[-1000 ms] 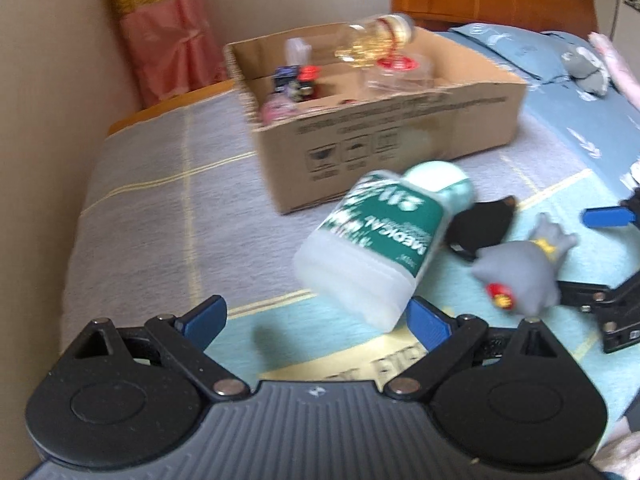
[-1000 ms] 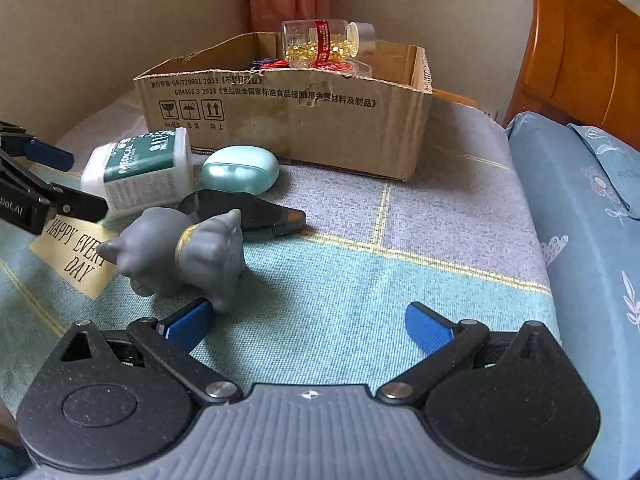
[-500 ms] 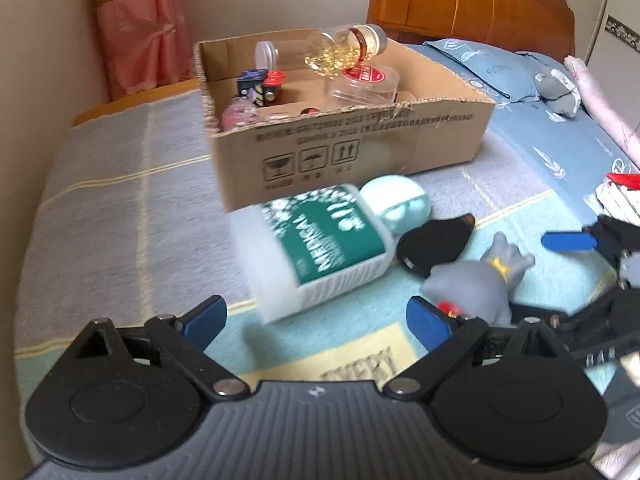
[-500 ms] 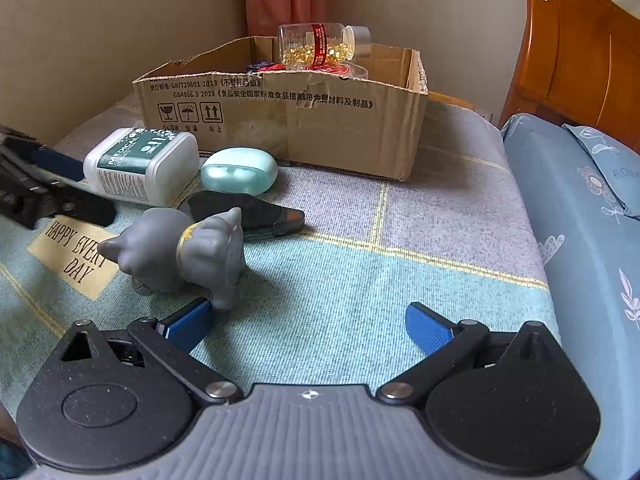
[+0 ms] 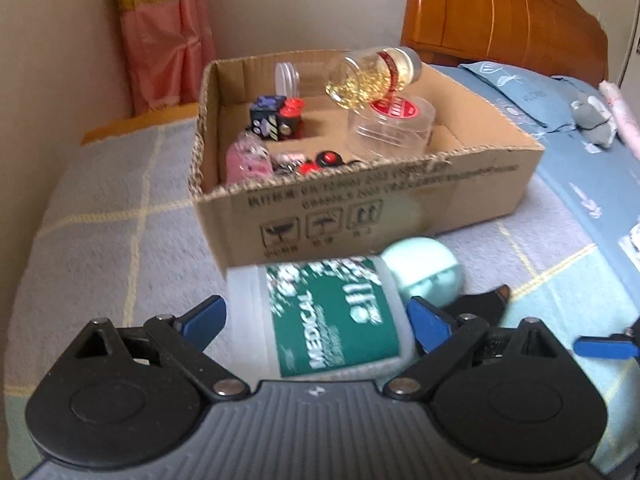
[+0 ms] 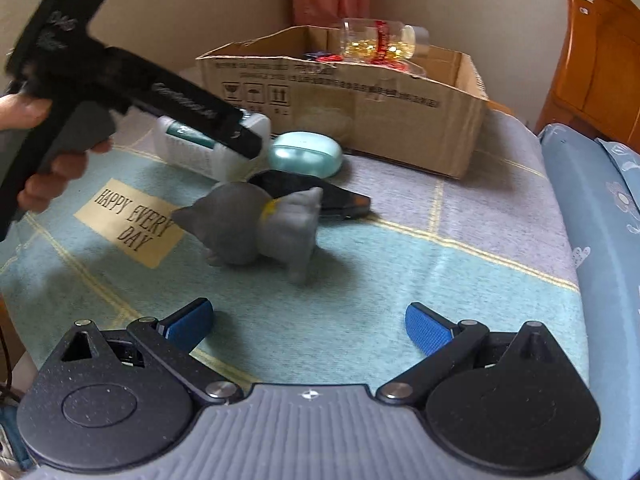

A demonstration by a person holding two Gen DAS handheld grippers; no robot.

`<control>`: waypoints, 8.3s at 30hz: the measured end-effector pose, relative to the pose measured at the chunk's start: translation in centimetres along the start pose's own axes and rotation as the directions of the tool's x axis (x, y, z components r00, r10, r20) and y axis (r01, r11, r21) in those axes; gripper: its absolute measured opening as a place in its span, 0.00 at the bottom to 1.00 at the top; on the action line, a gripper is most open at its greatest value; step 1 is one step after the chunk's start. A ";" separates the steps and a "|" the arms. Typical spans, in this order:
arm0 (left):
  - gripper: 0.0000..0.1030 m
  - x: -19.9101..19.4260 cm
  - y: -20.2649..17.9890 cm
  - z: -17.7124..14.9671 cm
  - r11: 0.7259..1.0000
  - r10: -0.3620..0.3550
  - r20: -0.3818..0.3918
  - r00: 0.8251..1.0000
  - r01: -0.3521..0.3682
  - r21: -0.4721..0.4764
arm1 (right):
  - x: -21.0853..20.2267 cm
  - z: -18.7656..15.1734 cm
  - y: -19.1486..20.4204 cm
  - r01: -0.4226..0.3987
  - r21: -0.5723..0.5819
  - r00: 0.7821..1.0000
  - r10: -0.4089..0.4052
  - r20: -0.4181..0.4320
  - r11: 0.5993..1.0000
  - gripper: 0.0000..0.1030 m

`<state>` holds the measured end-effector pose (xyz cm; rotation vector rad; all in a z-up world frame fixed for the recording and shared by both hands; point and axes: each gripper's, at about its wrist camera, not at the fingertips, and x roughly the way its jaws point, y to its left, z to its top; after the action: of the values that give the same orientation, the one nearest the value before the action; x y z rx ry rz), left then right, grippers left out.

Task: Organize rigid objects
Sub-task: 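Grasp the white MEDICAL swab tub with the left gripper while the right grasps the grey cat figurine, then lower the swab tub into the box with the left gripper while the right drops the cat figurine in, then move the left gripper to the mint-green round case and close on it, then lift the mint-green case with the left gripper while the right grasps the black oval object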

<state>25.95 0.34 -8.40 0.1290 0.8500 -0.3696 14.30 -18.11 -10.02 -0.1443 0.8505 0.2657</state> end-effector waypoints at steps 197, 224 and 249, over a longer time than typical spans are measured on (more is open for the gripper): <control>0.59 1.7 -3.3 0.3 0.997 0.068 -0.028 0.997 -0.069 -0.038 | 4.0 3.9 -1.8 0.078 0.087 0.993 -0.086 0.084 0.993 1.00; 0.59 -0.1 1.3 -1.5 0.999 0.032 -0.022 0.999 -0.032 -0.007 | 4.3 5.8 2.2 0.059 0.064 0.998 -0.058 -0.013 0.996 1.00; 0.59 -0.6 1.6 -2.0 1.000 0.015 -0.005 1.000 -0.015 0.006 | 4.3 5.5 1.3 0.078 0.090 0.997 -0.077 -0.006 0.993 1.00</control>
<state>24.80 2.49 -9.34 0.1414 0.8523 -0.3581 20.64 -14.81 -9.73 -0.0929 0.8558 0.1540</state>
